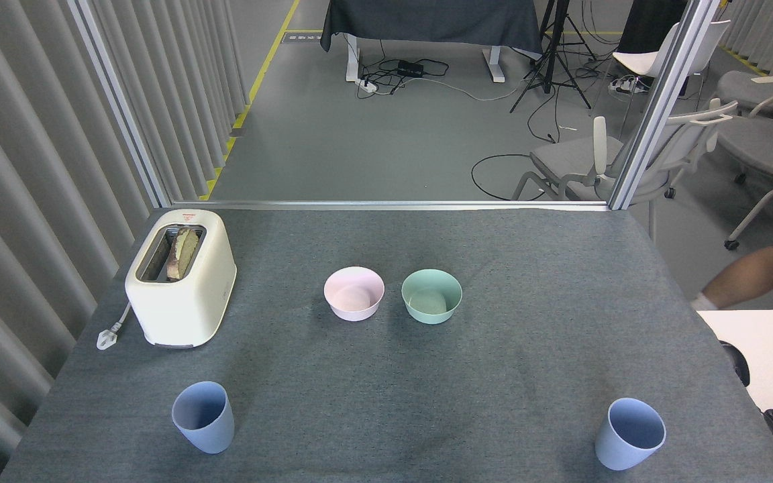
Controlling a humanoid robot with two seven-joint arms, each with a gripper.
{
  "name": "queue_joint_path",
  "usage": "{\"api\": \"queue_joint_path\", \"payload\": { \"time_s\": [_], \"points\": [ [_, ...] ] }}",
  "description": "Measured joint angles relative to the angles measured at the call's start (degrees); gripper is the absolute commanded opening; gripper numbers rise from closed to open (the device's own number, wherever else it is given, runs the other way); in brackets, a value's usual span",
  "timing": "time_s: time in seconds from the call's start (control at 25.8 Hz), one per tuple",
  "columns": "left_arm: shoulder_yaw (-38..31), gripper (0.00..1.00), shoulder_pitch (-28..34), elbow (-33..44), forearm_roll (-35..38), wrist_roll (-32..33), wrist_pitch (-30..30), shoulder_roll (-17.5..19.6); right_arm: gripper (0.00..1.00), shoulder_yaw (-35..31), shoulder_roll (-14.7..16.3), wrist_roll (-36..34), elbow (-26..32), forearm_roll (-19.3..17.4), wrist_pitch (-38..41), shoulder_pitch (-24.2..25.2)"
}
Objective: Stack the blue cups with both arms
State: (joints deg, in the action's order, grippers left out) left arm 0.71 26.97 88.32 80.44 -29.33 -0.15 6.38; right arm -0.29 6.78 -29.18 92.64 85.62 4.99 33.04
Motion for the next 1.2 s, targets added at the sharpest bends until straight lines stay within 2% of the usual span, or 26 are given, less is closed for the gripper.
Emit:
{"api": "queue_joint_path", "payload": {
  "time_s": [0.43, 1.2],
  "points": [
    [0.58, 1.0, -1.58, -0.75, -0.1, -0.01, -0.26, -0.73, 1.0, -0.03, 0.08, -0.01, -0.5, -0.02, -0.23, -0.01],
    [1.89, 1.0, -13.85, -11.19, 0.93, 1.76, -0.06, -0.76, 1.0, -0.06, 0.17, -0.04, -1.07, -0.02, -0.4, -0.17]
  ]
}}
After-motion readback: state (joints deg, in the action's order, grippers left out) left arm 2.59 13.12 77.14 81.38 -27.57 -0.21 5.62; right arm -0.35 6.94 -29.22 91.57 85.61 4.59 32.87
